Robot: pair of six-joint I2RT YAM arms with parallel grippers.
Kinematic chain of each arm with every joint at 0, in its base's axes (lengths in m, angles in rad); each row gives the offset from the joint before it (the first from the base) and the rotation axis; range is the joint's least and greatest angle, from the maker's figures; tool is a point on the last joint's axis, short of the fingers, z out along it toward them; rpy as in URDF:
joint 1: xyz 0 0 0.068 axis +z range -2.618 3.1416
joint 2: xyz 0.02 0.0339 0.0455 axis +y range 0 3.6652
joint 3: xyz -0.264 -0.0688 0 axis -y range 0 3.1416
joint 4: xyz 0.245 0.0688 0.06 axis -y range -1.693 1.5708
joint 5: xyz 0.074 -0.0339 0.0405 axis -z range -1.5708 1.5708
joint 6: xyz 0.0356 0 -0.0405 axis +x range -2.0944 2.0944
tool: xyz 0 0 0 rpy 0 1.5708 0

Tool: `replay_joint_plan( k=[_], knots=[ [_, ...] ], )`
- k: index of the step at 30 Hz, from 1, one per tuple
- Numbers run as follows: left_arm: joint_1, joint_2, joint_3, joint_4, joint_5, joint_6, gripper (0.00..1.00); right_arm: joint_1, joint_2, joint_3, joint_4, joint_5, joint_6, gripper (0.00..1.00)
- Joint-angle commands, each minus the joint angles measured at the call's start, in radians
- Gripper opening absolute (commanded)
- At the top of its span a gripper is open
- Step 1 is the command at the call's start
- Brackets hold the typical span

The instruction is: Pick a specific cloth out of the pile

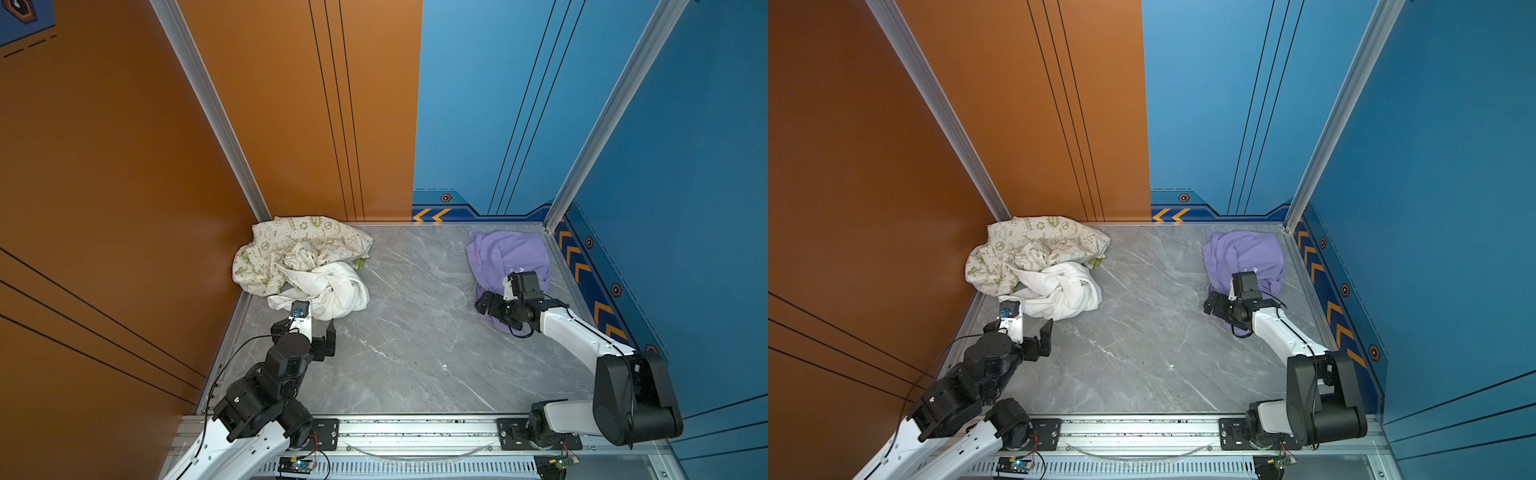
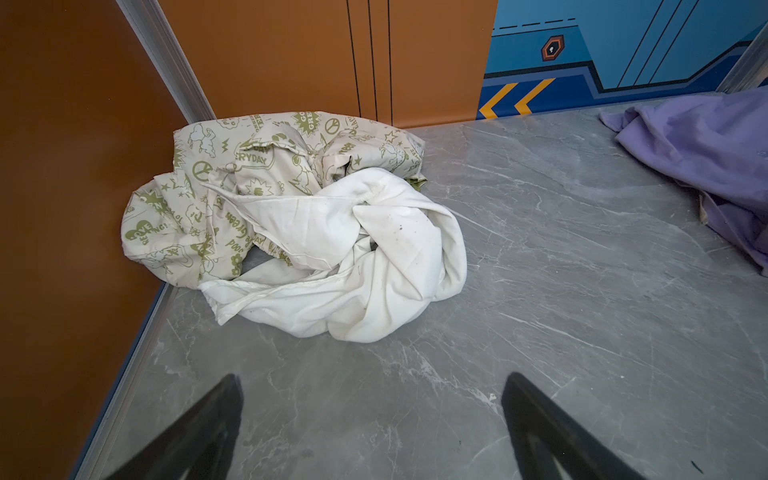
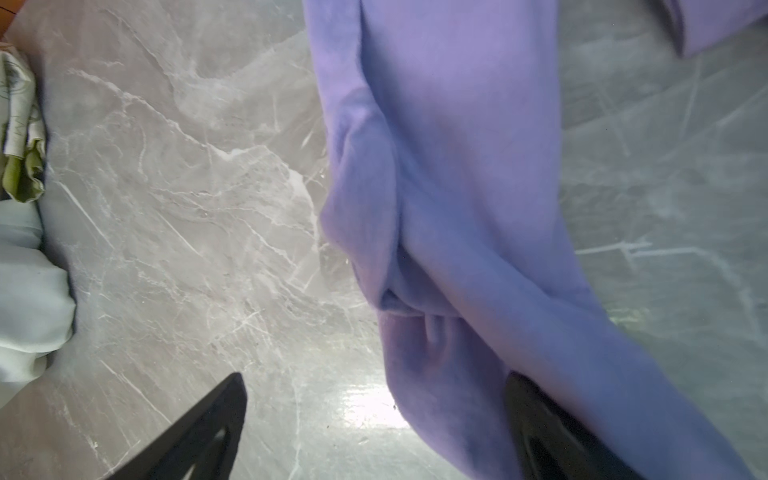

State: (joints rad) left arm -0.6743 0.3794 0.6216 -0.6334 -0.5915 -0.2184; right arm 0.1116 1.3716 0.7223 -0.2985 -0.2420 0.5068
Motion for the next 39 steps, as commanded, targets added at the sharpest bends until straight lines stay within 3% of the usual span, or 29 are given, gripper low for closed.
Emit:
replay_joint_plan(
  k=[1, 15, 26, 30, 39],
  knots=[
    [0.004, -0.012, -0.02, -0.011, -0.013, -0.001, 0.98, -0.011, 0.017, -0.034, 0.03, -0.019, 0.021, 0.98],
    [0.006, -0.021, -0.021, -0.009, -0.009, -0.001, 0.98, -0.056, -0.007, -0.082, 0.032, -0.069, 0.043, 0.99],
    [0.053, 0.055, -0.025, 0.161, 0.018, 0.024, 0.98, -0.056, -0.248, -0.004, 0.028, -0.063, 0.072, 1.0],
    [0.132, 0.149, -0.025, 0.279, 0.056, 0.052, 0.98, -0.055, -0.33, 0.002, 0.059, 0.003, 0.043, 1.0],
    [0.475, 0.36, -0.051, 0.538, 0.255, -0.016, 0.98, -0.065, -0.367, -0.051, 0.151, 0.168, -0.098, 1.0]
  ],
)
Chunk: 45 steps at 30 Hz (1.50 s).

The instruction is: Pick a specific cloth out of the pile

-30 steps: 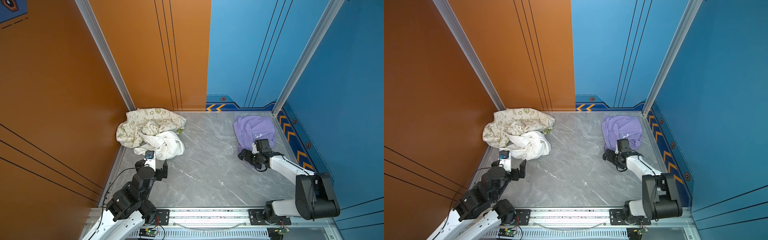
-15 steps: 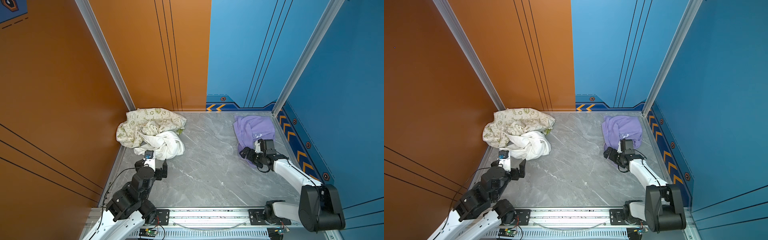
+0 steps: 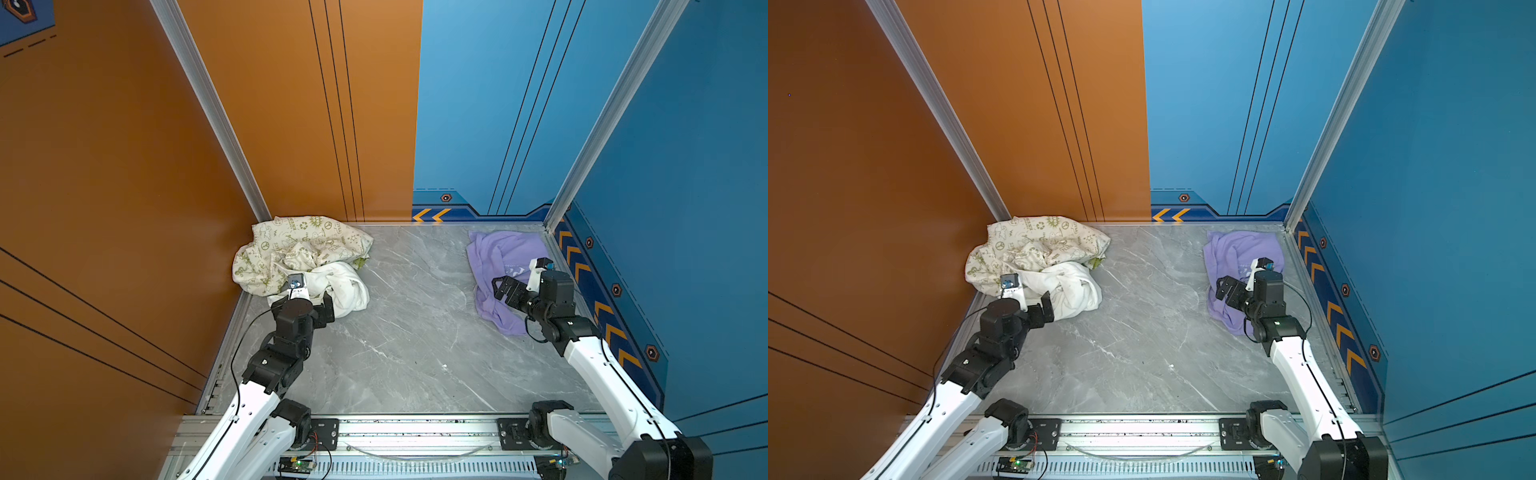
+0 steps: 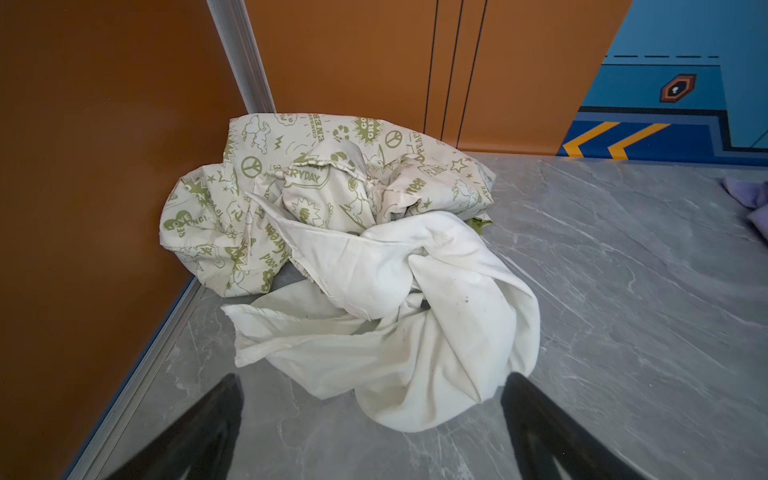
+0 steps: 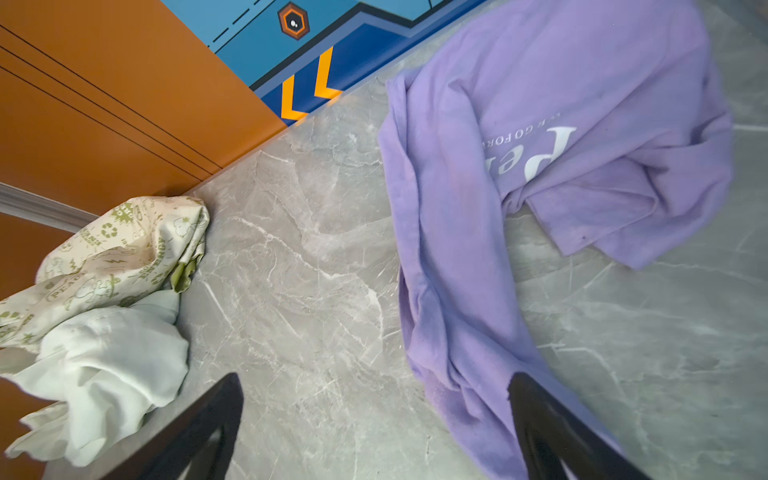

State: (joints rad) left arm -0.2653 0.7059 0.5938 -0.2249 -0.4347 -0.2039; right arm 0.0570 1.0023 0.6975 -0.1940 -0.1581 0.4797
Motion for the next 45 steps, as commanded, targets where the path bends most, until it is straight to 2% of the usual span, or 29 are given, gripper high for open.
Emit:
replay_joint_plan(
  k=[1, 5, 8, 11, 13, 15, 24, 30, 36, 39, 41, 45],
  knots=[
    [0.103, 0.056, -0.029, 0.156, 0.116, -0.044, 0.98, -0.012, 0.009, -0.034, 0.064, 0.099, -0.087, 1.0],
    [0.197, 0.131, -0.075, 0.291, 0.132, -0.088, 0.98, -0.015, 0.031, -0.094, 0.177, 0.151, -0.148, 1.0],
    [0.236, 0.166, -0.133, 0.429, 0.095, -0.106, 0.98, -0.017, 0.055, -0.154, 0.292, 0.187, -0.191, 1.0],
    [0.258, 0.213, -0.153, 0.495, 0.083, -0.085, 0.98, -0.017, 0.093, -0.203, 0.406, 0.207, -0.226, 1.0],
    [0.262, 0.256, -0.154, 0.523, 0.085, -0.041, 0.98, -0.018, 0.133, -0.224, 0.482, 0.194, -0.262, 1.0],
    [0.262, 0.299, -0.157, 0.546, 0.079, -0.009, 0.98, -0.028, 0.166, -0.203, 0.481, 0.172, -0.308, 1.0],
    [0.261, 0.495, -0.213, 0.737, -0.006, 0.027, 0.98, -0.026, 0.311, -0.334, 0.864, 0.112, -0.447, 1.0],
    [0.255, 0.592, -0.237, 0.871, -0.007, 0.058, 0.98, -0.029, 0.371, -0.331, 0.942, 0.066, -0.488, 1.0],
    [0.25, 0.689, -0.24, 1.027, 0.062, 0.104, 0.98, -0.059, 0.549, -0.369, 1.199, 0.074, -0.453, 1.0],
    [0.236, 0.77, -0.253, 1.133, 0.1, 0.137, 0.98, -0.071, 0.537, -0.343, 1.124, 0.059, -0.451, 1.0],
    [0.223, 0.801, -0.249, 1.167, 0.122, 0.169, 0.98, -0.076, 0.552, -0.345, 1.157, 0.059, -0.433, 1.0],
    [0.186, 0.87, -0.237, 1.22, 0.093, 0.21, 0.98, -0.075, 0.548, -0.337, 1.135, 0.077, -0.431, 1.0]
  ],
)
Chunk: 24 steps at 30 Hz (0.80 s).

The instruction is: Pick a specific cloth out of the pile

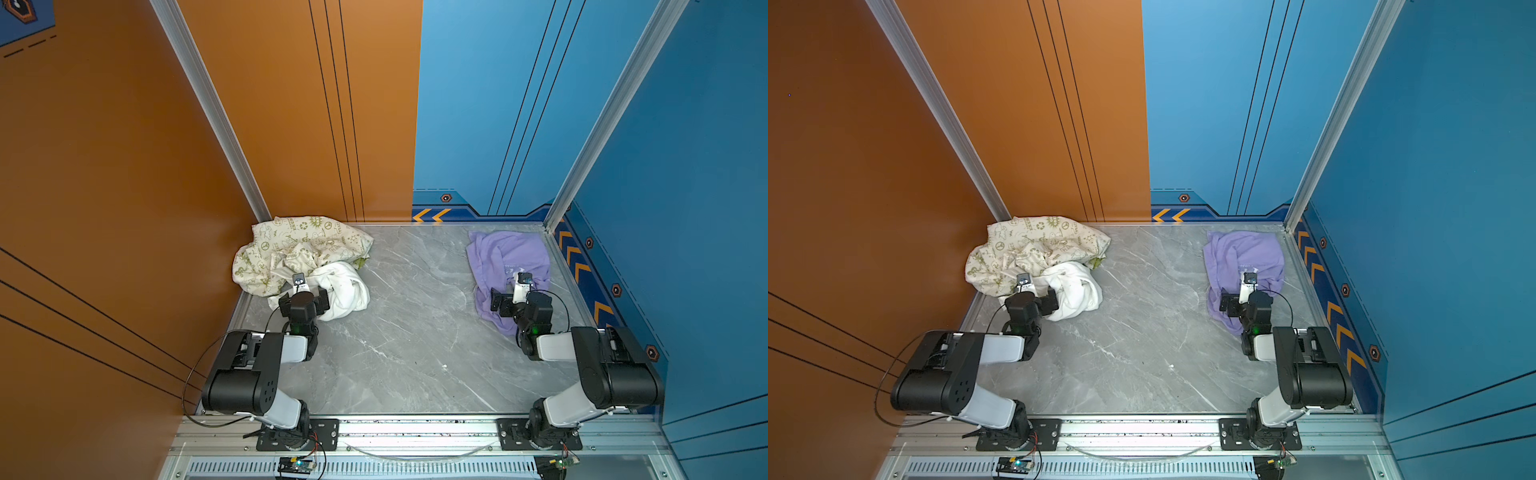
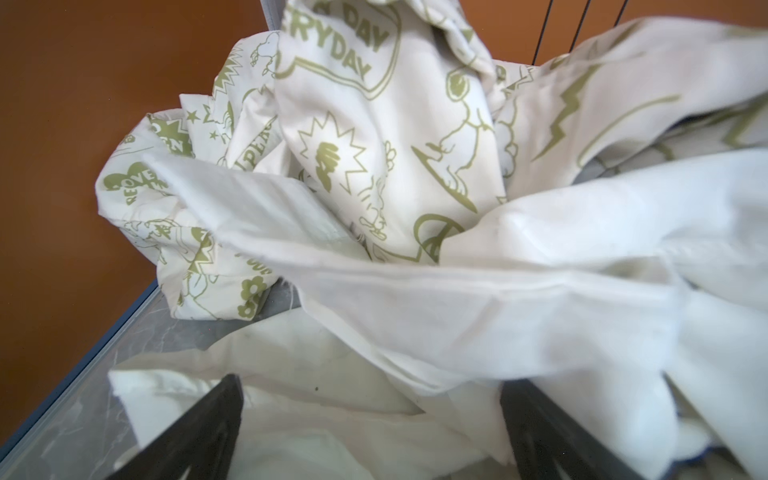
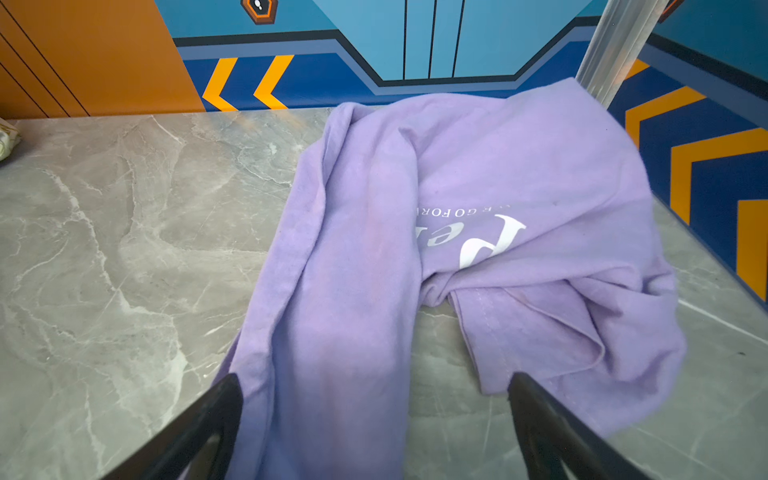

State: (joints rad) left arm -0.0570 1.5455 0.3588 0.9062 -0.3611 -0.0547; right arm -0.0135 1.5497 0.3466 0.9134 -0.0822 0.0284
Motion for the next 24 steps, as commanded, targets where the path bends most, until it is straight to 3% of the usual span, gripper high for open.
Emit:
replay_joint_plan(
  k=[1, 8, 24],
  knots=[
    [-0.02, 0.024, -0.003, 0.079, 0.024, 0.057, 0.98, -0.004, 0.0, 0.015, 0.026, 0.003, 0.018, 1.0],
    [-0.02, 0.024, -0.003, 0.08, 0.014, 0.055, 0.98, 0.047, -0.004, -0.022, 0.09, 0.127, -0.002, 1.0],
    [-0.023, 0.024, -0.003, 0.08, 0.014, 0.055, 0.98, 0.014, -0.001, 0.022, 0.008, 0.062, 0.016, 1.0]
  ],
)
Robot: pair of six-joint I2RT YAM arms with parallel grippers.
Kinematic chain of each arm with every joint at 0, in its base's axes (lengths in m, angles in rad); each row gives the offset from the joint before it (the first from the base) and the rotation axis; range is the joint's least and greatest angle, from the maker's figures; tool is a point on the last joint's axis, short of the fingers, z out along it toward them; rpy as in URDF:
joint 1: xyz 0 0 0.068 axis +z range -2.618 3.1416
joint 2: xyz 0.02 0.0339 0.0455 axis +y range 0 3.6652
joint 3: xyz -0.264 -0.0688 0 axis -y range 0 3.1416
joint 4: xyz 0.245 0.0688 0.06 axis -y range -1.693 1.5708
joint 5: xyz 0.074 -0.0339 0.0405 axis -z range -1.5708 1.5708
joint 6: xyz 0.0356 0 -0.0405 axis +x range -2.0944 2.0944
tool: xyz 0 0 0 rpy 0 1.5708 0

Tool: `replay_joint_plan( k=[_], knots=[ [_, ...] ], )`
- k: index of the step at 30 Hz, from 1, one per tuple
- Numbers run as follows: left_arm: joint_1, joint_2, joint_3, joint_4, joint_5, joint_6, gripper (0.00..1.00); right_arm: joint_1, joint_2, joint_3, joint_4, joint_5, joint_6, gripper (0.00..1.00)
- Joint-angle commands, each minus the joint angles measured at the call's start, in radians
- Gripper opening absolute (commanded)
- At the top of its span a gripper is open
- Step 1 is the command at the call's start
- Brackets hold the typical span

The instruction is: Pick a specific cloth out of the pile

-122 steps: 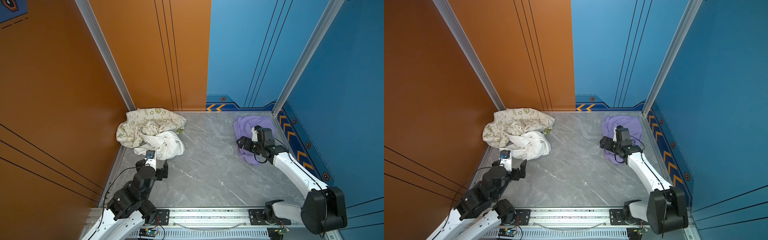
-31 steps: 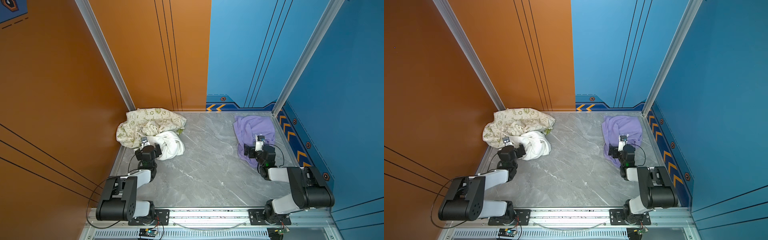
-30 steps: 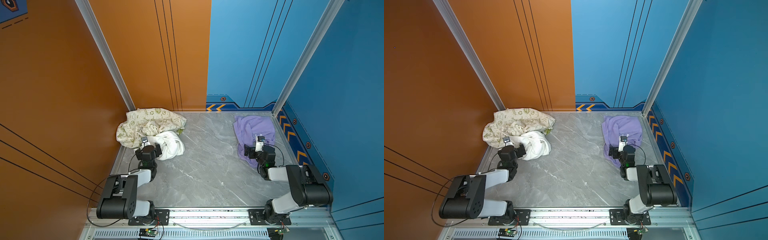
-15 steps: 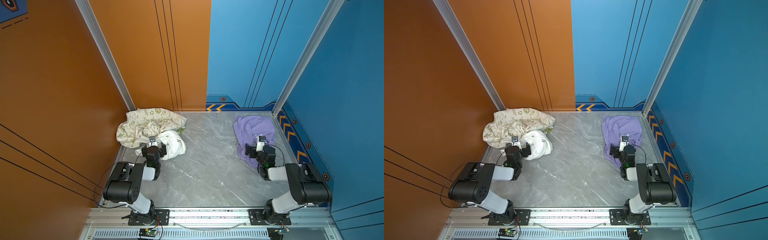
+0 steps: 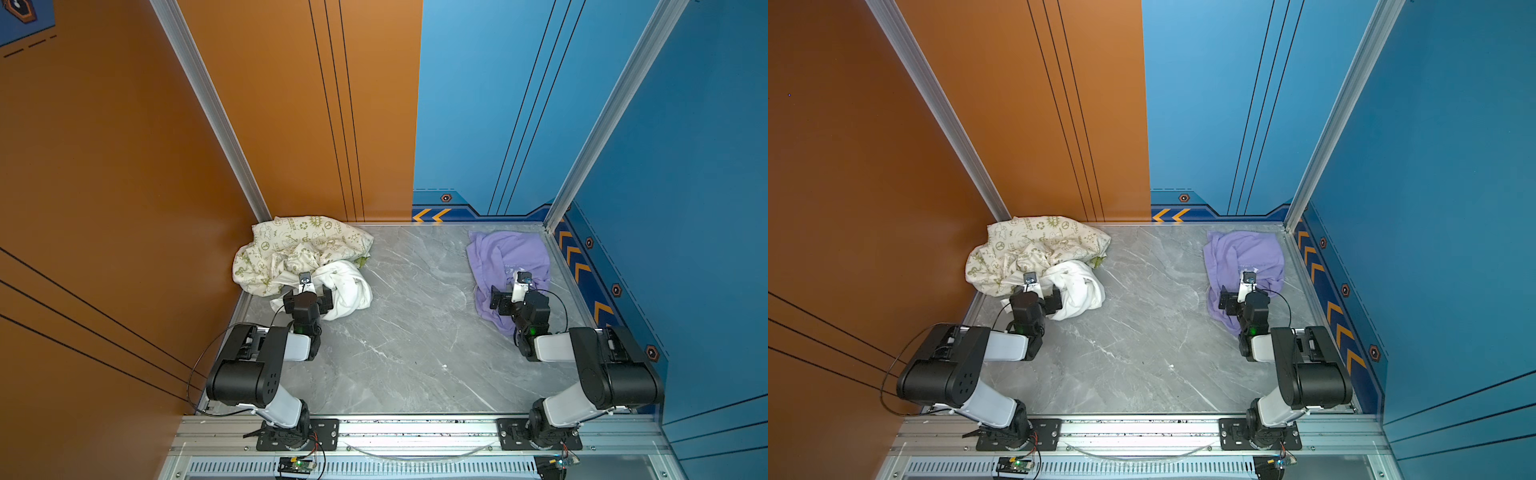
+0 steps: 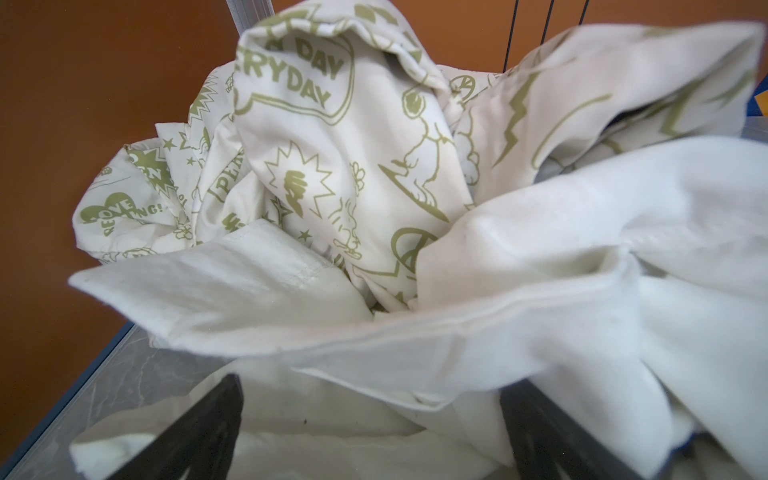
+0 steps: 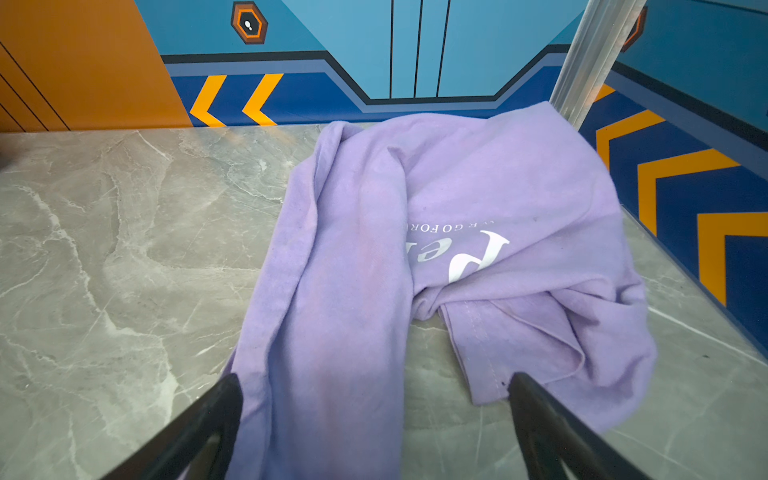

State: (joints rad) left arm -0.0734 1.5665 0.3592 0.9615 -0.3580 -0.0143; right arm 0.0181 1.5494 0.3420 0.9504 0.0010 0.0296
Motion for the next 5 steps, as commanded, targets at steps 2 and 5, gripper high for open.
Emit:
replay_joint_plan(
  k=[2, 5],
  knots=[
    [-0.006, 0.004, -0.004, 0.025, 0.011, 0.014, 0.98, -0.018, -0.002, 0.025, -0.026, -0.02, 0.016, 1.0],
    [-0.006, 0.004, -0.003, 0.025, 0.011, 0.014, 0.98, -0.015, -0.001, 0.022, -0.022, -0.011, 0.016, 1.0]
  ],
)
